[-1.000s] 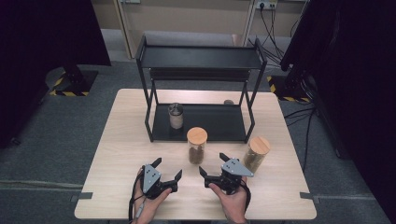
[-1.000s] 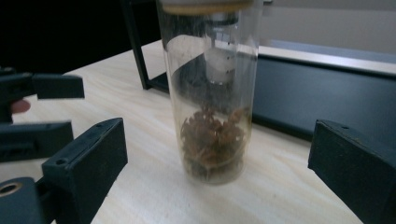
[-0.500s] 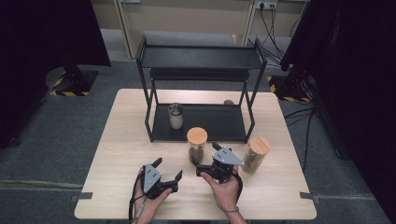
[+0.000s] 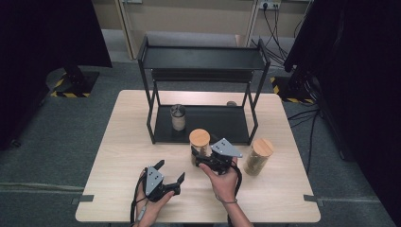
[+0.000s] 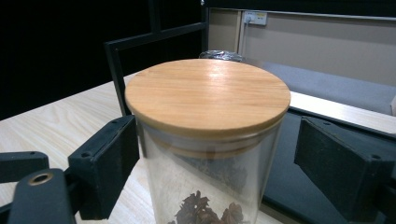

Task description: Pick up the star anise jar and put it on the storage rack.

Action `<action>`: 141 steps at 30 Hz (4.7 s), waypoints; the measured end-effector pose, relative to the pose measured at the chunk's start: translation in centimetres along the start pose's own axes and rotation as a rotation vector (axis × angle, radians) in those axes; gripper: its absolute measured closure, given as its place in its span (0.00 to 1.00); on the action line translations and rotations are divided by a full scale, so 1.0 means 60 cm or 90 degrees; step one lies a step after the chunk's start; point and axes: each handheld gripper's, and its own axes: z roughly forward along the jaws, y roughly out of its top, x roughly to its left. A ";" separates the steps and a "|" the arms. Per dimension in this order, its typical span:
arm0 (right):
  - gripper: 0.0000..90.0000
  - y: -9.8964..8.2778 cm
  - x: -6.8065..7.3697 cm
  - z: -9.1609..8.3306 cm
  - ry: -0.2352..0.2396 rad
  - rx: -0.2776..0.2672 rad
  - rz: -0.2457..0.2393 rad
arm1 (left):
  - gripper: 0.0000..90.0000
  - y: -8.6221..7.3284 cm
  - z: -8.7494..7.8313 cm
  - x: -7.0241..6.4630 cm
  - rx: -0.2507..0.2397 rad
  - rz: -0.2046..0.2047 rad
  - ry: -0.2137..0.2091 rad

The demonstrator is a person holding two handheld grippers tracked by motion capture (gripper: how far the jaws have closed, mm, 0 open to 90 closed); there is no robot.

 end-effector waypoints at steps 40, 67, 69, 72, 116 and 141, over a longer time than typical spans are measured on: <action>0.28 0.024 -0.004 0.006 -0.015 -0.020 0.005 | 0.10 0.000 0.000 -0.004 -0.001 0.014 0.001; 0.28 0.069 -0.026 0.029 -0.050 -0.031 0.013 | 0.10 0.000 0.000 -0.004 -0.001 0.013 0.001; 0.28 0.070 -0.028 0.032 -0.052 -0.030 0.014 | 0.10 0.000 0.000 -0.003 -0.001 0.013 0.000; 0.28 0.073 -0.031 0.036 -0.056 -0.031 0.016 | 0.10 0.000 0.000 -0.004 -0.001 0.014 0.000; 0.28 0.109 -0.069 0.096 -0.098 -0.006 0.029 | 0.10 -0.001 -0.001 -0.005 -0.005 0.020 -0.002; 0.28 0.118 -0.083 0.134 -0.111 0.011 0.035 | 0.10 -0.001 -0.001 -0.006 -0.004 0.023 -0.003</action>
